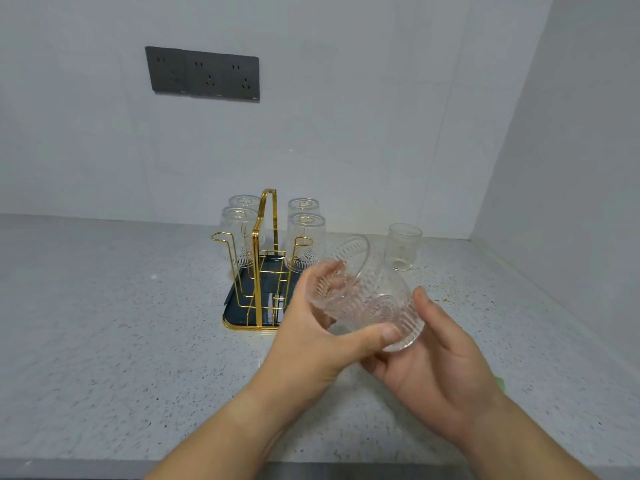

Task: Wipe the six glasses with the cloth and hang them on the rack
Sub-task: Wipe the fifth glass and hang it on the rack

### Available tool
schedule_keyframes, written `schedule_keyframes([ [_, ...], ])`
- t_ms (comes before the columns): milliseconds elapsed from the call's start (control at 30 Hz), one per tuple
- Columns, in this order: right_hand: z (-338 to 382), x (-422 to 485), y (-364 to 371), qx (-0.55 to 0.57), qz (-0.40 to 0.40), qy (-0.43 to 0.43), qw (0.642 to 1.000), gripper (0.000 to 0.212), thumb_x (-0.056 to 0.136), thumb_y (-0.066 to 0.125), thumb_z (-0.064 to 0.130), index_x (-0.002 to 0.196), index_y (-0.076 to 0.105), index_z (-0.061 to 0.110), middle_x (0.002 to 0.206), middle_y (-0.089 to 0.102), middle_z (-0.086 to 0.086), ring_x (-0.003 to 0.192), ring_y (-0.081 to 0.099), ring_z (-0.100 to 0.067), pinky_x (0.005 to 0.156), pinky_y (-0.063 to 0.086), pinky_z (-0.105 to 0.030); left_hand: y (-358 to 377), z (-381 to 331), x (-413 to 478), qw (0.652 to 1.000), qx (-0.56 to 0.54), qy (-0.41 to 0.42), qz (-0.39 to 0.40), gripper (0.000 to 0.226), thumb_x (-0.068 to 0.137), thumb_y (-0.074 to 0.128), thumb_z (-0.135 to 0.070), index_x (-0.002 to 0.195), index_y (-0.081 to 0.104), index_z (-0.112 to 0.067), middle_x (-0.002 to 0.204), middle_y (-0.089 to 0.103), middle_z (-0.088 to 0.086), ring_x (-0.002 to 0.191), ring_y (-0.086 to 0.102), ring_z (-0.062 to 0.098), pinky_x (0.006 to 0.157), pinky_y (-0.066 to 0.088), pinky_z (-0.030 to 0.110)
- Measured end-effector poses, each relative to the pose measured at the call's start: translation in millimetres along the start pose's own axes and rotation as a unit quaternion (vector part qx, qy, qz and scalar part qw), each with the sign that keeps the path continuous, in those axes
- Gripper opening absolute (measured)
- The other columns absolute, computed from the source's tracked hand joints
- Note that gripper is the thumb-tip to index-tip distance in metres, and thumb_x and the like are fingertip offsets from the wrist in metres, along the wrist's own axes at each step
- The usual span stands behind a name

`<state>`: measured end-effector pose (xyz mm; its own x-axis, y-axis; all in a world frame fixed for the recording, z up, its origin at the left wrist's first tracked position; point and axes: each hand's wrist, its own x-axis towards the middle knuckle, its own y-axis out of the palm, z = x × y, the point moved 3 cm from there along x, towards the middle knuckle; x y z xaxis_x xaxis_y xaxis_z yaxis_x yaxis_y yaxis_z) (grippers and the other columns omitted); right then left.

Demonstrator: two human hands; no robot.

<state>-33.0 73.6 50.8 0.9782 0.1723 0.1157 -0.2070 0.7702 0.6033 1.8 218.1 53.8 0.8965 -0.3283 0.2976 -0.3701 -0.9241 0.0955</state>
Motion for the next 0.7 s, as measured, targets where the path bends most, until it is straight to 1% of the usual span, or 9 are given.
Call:
schedule_keyframes([
  [67,11.2,9.9,5.4,-0.054,-0.012,-0.020,0.998,0.069,0.067,0.088,0.052,0.124,0.073,0.016,0.131,0.069,-0.016,0.110,0.068,-0.028,0.094,0.049,-0.040,-14.5,-11.8,7.4,1.000,-0.010,0.014,-0.015,0.095,0.056,0.097,-0.023,0.139,0.052,-0.028,0.127,0.073,-0.005,0.117,0.072,0.012,0.102,0.056,0.031],
  [133,23.3,23.4,15.3,-0.102,-0.034,-0.040,0.993,0.068,0.063,0.088,0.055,0.118,0.075,0.017,0.121,0.073,-0.012,0.090,0.071,-0.020,0.076,0.054,-0.031,-31.6,-25.0,18.4,0.999,-0.001,0.029,-0.029,0.097,0.054,0.094,-0.034,0.140,0.051,-0.029,0.130,0.071,-0.003,0.121,0.069,0.012,0.111,0.051,0.037],
  [200,35.6,37.6,26.2,-0.161,-0.068,-0.061,0.983,0.061,0.070,0.085,0.050,0.117,0.071,0.013,0.113,0.074,-0.011,0.083,0.069,-0.018,0.072,0.054,-0.028,-46.1,-38.4,31.8,0.998,0.025,0.039,-0.035,0.093,0.053,0.093,-0.039,0.136,0.053,-0.032,0.131,0.069,0.004,0.120,0.070,0.016,0.113,0.050,0.042],
  [267,46.9,56.0,42.5,-0.220,-0.081,-0.083,0.969,0.044,0.081,0.078,0.040,0.113,0.066,0.013,0.100,0.073,-0.008,0.079,0.067,-0.017,0.068,0.052,-0.026,-63.8,-53.1,46.2,0.995,0.076,0.048,-0.035,0.088,0.053,0.095,-0.043,0.131,0.054,-0.037,0.129,0.070,0.007,0.118,0.071,0.020,0.109,0.053,0.047],
  [333,62.1,72.7,59.9,-0.285,-0.079,-0.112,0.949,0.041,0.077,0.074,0.039,0.108,0.065,0.014,0.091,0.074,-0.002,0.078,0.069,-0.015,0.065,0.053,-0.024,-78.8,-68.1,59.1,0.989,0.133,0.058,-0.026,0.088,0.055,0.097,-0.043,0.131,0.052,-0.038,0.126,0.071,0.003,0.114,0.072,0.017,0.103,0.058,0.044],
  [433,80.3,104.3,91.3,-0.415,-0.072,-0.155,0.894,0.051,0.075,0.077,0.044,0.117,0.068,0.018,0.103,0.075,-0.009,0.088,0.074,-0.016,0.073,0.056,-0.029,-106.6,-90.7,74.5,0.969,0.228,0.086,-0.032,0.092,0.060,0.100,-0.043,0.136,0.049,-0.034,0.124,0.067,-0.004,0.110,0.069,0.012,0.095,0.058,0.028],
  [533,85.6,137.8,119.2,-0.535,-0.055,-0.178,0.824,0.055,0.084,0.078,0.047,0.130,0.064,0.022,0.111,0.072,-0.011,0.097,0.072,-0.021,0.077,0.054,-0.029,-128.3,-104.4,83.9,0.951,0.286,0.115,-0.041,0.079,0.072,0.094,-0.033,0.136,0.048,-0.034,0.123,0.062,-0.012,0.108,0.066,0.004,0.091,0.057,0.019],
  [633,77.6,164.4,143.6,-0.613,-0.027,-0.201,0.763,0.058,0.085,0.075,0.052,0.134,0.061,0.024,0.099,0.065,0.008,0.090,0.064,-0.011,0.079,0.049,-0.026,-148.6,-102.7,92.5,0.941,0.308,0.125,-0.059,0.067,0.077,0.092,-0.029,0.132,0.055,-0.026,0.121,0.065,-0.014,0.103,0.063,-0.010,0.086,0.050,0.008],
  [700,69.1,176.6,155.4,-0.670,-0.011,-0.209,0.713,0.060,0.086,0.073,0.055,0.136,0.060,0.024,0.098,0.058,0.017,0.093,0.059,-0.006,0.079,0.045,-0.023,-162.5,-93.3,95.7,0.944,0.304,0.108,-0.069,0.063,0.076,0.092,-0.031,0.129,0.058,-0.026,0.119,0.067,-0.013,0.102,0.064,-0.009,0.083,0.049,0.008],
])
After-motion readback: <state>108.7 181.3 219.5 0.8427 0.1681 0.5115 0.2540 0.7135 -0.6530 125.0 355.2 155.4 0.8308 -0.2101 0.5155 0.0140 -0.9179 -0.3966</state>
